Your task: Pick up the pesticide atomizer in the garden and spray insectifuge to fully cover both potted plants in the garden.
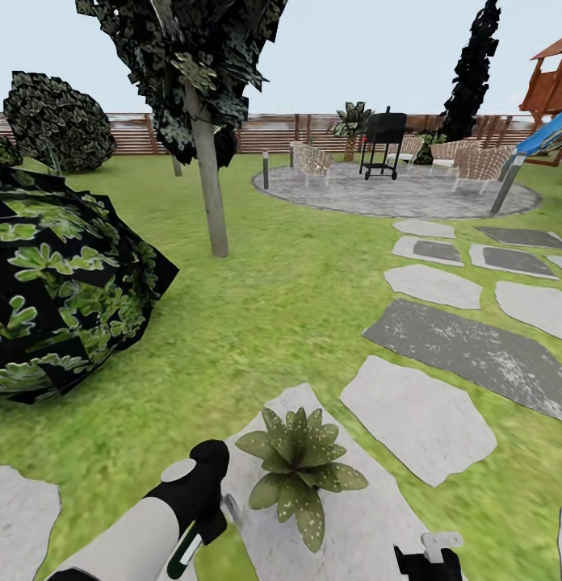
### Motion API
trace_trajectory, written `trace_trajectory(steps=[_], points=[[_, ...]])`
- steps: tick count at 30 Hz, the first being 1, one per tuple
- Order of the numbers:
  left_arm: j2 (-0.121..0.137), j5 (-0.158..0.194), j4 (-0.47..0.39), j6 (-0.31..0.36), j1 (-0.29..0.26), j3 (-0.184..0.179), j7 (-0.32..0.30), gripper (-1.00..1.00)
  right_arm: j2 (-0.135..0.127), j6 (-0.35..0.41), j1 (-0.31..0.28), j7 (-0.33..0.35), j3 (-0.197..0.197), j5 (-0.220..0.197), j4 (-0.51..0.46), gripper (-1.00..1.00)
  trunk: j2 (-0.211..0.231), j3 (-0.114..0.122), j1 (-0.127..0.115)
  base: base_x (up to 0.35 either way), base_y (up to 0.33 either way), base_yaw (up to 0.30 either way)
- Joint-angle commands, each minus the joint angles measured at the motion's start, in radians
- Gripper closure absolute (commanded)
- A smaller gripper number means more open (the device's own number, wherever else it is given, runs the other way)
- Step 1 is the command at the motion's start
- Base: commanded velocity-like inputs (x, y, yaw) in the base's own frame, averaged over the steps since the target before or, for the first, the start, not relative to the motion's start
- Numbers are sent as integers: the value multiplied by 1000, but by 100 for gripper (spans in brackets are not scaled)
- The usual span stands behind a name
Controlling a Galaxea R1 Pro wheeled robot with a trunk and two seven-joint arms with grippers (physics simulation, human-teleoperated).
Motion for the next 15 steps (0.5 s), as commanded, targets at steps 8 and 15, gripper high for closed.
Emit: trace_trajectory(steps=[8,15], points=[[0,-9,-17,6,7,1,-10,100,0,-3,-1,5,-10,5,0,-100,0,-1,0,219,0,0],[0,-10,-21,10,8,2,-10,100,1,-4,-1,5,-10,3,-2,-100,-14,-8,8,7,0,0]])
